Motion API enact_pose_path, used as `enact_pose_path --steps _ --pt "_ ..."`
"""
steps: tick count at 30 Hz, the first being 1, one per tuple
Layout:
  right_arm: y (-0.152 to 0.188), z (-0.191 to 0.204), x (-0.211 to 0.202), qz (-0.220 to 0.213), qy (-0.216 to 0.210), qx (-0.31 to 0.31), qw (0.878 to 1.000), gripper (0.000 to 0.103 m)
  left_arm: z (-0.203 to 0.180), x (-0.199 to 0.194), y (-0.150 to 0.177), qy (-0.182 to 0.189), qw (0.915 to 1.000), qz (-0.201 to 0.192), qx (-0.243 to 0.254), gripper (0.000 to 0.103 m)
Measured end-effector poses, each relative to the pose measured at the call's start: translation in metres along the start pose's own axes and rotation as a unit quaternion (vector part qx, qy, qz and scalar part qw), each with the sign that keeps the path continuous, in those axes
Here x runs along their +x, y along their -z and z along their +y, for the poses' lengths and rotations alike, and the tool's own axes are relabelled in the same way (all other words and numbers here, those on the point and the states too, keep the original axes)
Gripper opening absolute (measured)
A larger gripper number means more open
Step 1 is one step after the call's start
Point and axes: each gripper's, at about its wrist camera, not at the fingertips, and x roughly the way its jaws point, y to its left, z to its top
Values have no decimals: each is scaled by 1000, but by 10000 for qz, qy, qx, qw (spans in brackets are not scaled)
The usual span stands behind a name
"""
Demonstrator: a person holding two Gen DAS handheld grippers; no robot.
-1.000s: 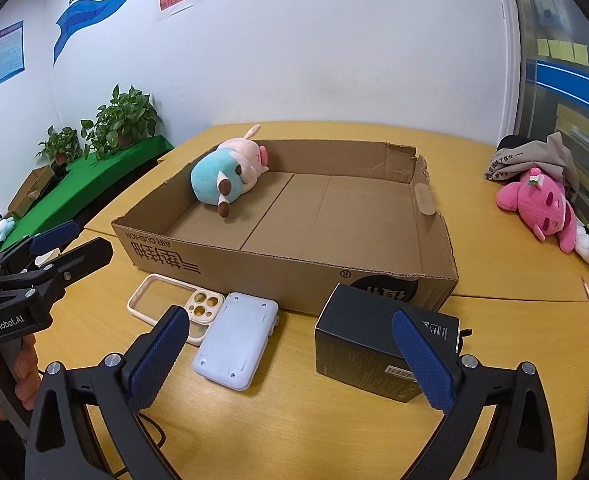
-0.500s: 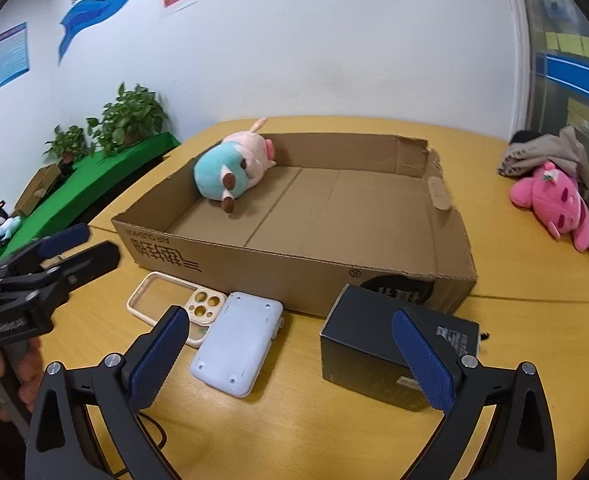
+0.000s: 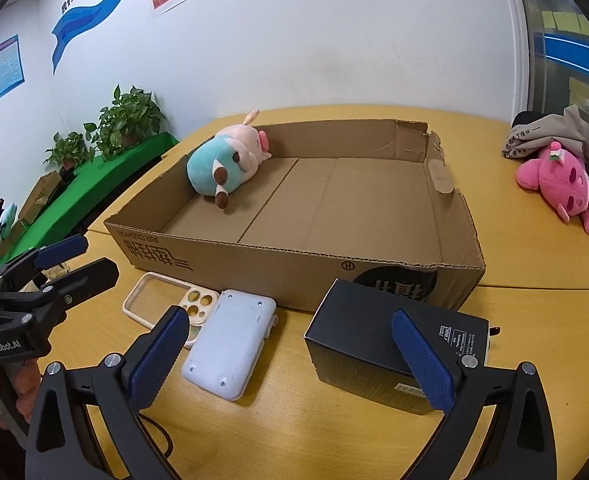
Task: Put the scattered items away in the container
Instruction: 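Move the left gripper toward the black charger box beside the cardboard box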
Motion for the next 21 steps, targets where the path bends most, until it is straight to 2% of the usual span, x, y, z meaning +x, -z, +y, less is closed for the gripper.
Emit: enact_pose_path --steps 3,4,7,11,14,21 --pt "1 -2 -5 -47 25 -65 10000 103 -2 6 -1 -36 9997 198 -150 91" --pt "1 -3 -5 -21 46 -59 10000 103 -3 5 -1 61 9997 191 -118 91" --pt "1 -10 -10 -68 40 26 10000 103 -8 2 0 -50 9999 122 48 91" --pt "1 -19 -23 -187 78 76 9998 103 -6 1 0 -2 9999 122 1 91" --pt "3 -33 -36 -281 210 146 9993 103 -6 4 0 64 9996 247 -107 91" --pt "9 -88 -62 -422 690 694 9943 103 -14 9 0 12 9995 298 50 91"
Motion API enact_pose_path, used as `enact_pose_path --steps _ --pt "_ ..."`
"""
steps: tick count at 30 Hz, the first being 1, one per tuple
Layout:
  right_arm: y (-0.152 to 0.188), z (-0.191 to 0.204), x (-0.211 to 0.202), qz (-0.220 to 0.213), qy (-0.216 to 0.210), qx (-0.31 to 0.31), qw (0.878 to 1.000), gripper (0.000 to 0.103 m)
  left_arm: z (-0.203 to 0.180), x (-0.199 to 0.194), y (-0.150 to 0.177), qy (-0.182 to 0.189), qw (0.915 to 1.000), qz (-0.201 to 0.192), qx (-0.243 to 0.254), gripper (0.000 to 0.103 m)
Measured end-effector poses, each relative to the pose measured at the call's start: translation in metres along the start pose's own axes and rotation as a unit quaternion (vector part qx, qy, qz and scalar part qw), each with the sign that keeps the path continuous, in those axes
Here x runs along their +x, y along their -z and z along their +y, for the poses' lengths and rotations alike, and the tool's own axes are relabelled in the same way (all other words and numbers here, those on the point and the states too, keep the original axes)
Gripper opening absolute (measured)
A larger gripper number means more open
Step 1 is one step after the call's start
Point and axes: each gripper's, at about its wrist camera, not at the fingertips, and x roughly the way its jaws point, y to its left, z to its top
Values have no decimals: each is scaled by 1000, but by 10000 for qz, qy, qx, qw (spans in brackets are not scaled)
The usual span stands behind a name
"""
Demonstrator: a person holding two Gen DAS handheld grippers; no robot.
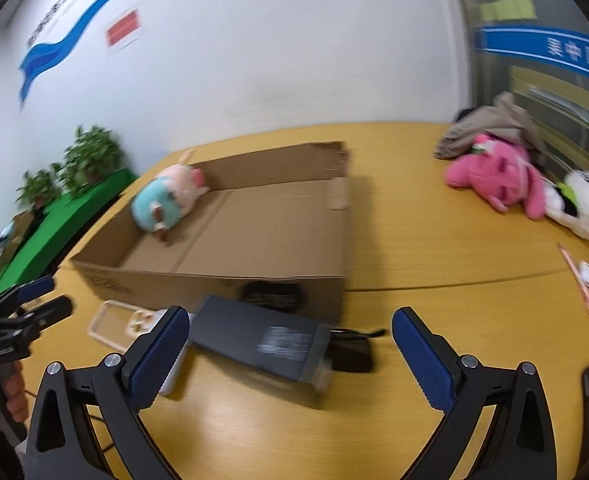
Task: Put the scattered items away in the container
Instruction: 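Move the left gripper toward the black charger box beside the cardboard box, then close the left gripper on the black UGREEN charger box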
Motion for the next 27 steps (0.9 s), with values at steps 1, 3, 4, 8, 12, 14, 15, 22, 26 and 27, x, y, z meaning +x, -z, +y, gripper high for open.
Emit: enact_pose_path --steps 1,3,4,8,12,14,15,22,26,27 --pt "1 -8 0 16 51 87 9999 103 -2 2 -1 -10 10000 65 -12 91" --pt "2 -24 0 98 125 320 9994 103 -6 5 -2 146 9998 107 35 91" --pt "3 -31 -1 112 101 445 9989 103 -8 8 -2 176 9997 149 62 91" --pt "10 -48 -3 174 -27 745 9971 103 -16 25 -3 502 9980 363 83 91" --pt "16 -60 7 434 -95 936 9946 103 -30 46 -8 896 9939 642 -27 91" --pt "18 -64 9 509 -318 1102 9921 103 -43 58 -11 1141 9905 769 41 91" --pt "18 -65 10 531 -392 1152 9911 103 -50 64 -12 1226 9887 854 70 91" --pt "18 -54 32 723 -957 1208 9854 103 -84 103 -23 2106 9705 1172 -52 91" --pt "22 -48 53 935 -1207 1209 9809 91 -84 125 -25 2597 9531 1436 -601 84" --pt "23 -47 55 945 -1370 1242 9782 87 -82 127 -24 2773 9465 1480 -733 79"
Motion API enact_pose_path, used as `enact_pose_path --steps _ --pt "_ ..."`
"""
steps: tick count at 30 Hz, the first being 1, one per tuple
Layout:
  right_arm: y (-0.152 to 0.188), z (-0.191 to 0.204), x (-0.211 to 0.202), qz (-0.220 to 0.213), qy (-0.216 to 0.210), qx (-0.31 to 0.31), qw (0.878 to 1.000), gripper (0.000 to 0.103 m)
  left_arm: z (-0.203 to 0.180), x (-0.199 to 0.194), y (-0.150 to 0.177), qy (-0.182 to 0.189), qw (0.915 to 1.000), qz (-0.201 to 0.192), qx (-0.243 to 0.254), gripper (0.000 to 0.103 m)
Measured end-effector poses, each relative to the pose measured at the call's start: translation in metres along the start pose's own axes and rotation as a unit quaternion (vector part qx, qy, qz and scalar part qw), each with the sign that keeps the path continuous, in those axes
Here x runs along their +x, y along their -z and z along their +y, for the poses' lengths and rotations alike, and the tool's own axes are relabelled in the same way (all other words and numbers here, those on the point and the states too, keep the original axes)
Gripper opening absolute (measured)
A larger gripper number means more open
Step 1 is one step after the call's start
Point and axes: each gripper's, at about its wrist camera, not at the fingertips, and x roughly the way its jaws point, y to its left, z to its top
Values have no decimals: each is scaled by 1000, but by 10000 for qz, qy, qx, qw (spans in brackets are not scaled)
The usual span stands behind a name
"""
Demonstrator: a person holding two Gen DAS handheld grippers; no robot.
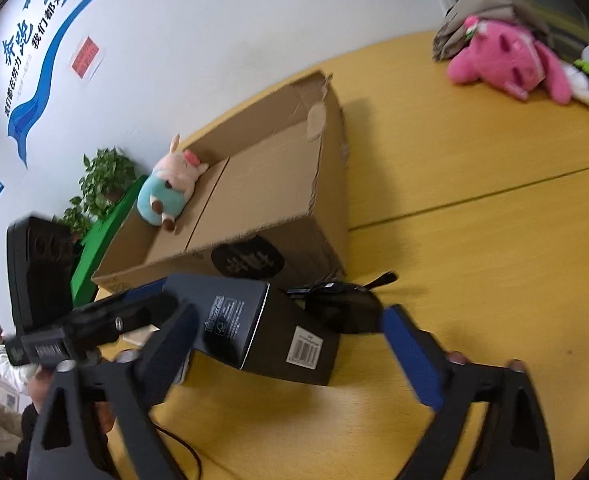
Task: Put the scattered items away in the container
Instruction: 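Close the left gripper on the black UGREEN charger box, then lift the black charger box with the left gripper toward the cardboard box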
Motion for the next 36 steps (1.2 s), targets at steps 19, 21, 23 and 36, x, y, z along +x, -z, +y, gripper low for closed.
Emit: enact_pose_path --steps 19,21,23,36 --pt "93 25 -7 781 -356 -527 9949 74 -4 -17 75 175 9971 743 8 55" --pt "95 15 -12 708 -331 -321 9964 81 0 -12 71 100 9971 755 -42 55" --pt "93 2 -17 610 -236 -104 9978 87 3 -7 66 32 9971 763 -16 55" --pt "100 35 19 686 439 -1192 9895 91 -11 18 64 35 9962 809 315 57"
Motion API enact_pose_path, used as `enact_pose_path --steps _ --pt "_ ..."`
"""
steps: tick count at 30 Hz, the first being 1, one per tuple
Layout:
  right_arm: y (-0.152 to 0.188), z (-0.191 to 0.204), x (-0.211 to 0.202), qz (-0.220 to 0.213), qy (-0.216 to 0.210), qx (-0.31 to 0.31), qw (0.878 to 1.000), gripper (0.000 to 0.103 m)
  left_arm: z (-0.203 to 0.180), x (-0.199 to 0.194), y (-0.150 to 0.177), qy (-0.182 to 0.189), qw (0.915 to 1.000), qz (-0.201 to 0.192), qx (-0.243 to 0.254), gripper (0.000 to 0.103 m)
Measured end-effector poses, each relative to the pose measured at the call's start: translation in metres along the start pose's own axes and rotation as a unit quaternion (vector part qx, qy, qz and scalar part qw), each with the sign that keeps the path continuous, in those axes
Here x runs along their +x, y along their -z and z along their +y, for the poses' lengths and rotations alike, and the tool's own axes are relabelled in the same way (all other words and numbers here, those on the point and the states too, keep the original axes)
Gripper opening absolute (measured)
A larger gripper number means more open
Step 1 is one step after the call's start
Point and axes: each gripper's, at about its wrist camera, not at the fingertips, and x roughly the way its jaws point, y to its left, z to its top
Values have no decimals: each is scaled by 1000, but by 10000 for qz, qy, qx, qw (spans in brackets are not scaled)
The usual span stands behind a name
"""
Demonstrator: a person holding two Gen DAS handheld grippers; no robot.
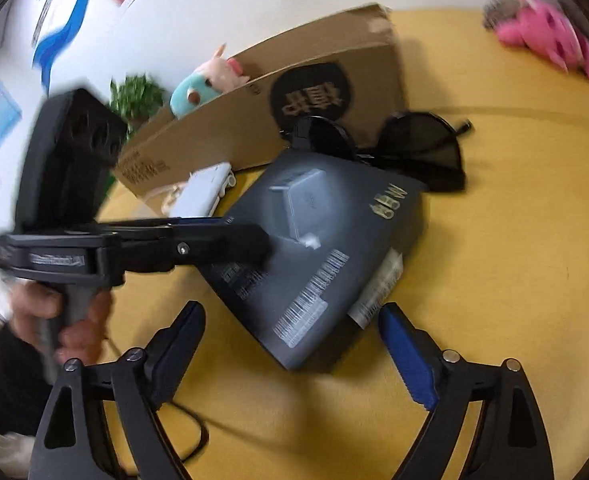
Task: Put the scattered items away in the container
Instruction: 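Lift the black charger box with the left gripper toward the cardboard box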
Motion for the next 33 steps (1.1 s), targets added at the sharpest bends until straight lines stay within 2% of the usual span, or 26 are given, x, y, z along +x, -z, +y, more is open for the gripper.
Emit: enact_pose_path --steps 2,4,8,13,22,33 --pt "0 6 4 -97 351 -166 9992 88 0 -3 3 -15 9999 -96 -48 57" --pt "2 7 2 -185 359 -89 9991 87 -3 -7 6 -100 9998 -160 -54 57" --pt "2 22 -3 -353 643 -288 9969 85 -13 -21 9 -185 9991 -369 48 57" --pt "-9 42 -26 -661 665 -498 9943 85 -26 -61 5 -307 9959 -830 182 57" --pt "-65 101 -59 -1288 578 -1097 9839 85 -39 -145 -16 -598 9830 -1688 395 57" --pt "-137 150 -72 -1735 403 -1643 9702 85 -28 -209 -56 -732 9655 -2481 300 57"
